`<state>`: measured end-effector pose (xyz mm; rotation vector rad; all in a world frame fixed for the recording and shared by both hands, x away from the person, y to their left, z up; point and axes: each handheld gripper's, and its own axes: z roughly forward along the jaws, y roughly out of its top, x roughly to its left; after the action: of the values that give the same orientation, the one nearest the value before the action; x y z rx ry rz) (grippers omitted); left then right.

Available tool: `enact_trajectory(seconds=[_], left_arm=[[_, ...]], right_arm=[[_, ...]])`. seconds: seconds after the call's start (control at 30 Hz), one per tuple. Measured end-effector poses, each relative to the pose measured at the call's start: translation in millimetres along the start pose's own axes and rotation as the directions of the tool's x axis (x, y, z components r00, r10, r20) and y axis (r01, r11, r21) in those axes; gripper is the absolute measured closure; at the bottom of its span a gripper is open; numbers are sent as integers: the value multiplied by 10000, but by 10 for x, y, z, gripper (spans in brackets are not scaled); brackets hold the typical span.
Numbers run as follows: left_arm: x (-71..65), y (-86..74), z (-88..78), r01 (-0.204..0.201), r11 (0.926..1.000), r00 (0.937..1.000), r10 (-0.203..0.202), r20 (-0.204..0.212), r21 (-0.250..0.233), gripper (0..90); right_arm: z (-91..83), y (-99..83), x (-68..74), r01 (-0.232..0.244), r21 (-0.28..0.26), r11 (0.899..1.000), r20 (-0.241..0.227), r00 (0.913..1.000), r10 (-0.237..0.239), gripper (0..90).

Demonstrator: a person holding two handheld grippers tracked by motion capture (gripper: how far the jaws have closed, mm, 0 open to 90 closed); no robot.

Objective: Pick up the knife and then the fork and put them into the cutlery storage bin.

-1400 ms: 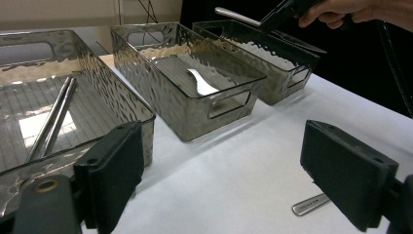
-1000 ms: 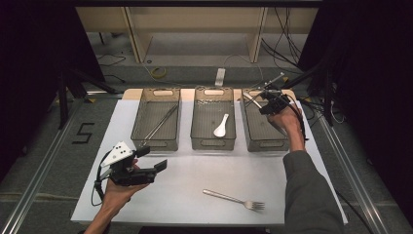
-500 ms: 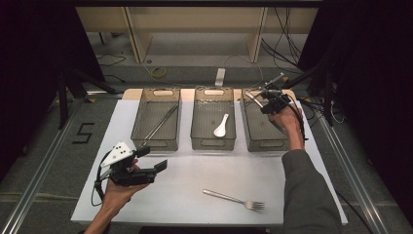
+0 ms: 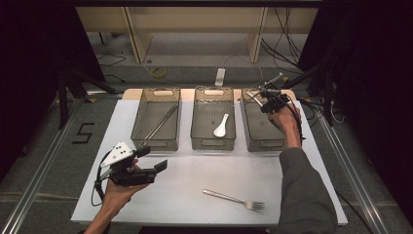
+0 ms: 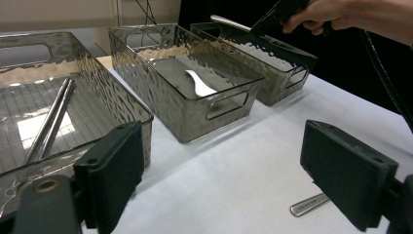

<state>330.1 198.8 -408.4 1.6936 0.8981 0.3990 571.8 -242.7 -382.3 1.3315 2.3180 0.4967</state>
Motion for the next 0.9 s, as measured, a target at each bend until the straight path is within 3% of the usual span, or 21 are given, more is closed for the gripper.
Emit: enact_trajectory(seconds=[0.13,0.2,0.33,0.53,0.7,0.9], left_arm=[[-1,-1,0,-4,10000,10000,4,-3,1,156],[-2,-1,2,-55,10000,10000,55,-13,54,156],[-10,-1,1,-83,10000,10000,83,-29,27,156],[-2,-5,4,-65,10000,10000,65,-33,61,156],[-1,-5,4,-77,10000,10000,77,-41,47,156],[-7,-6,8,-86,9999,10000,86,-29,52,156]], right_arm=[[-36,1,-18,-394,-373,9985,-149,9991,389,691],[-79,7,-16,-358,-459,9983,-133,9993,352,611],[-168,-2,-3,-411,-650,9970,-247,9989,395,551],[-325,-20,70,-306,-992,9946,-878,9959,219,425],[-468,-57,217,110,-1266,9919,-1484,9885,-299,342],[-681,-129,492,696,-1687,9832,-2092,9722,-1047,295]])
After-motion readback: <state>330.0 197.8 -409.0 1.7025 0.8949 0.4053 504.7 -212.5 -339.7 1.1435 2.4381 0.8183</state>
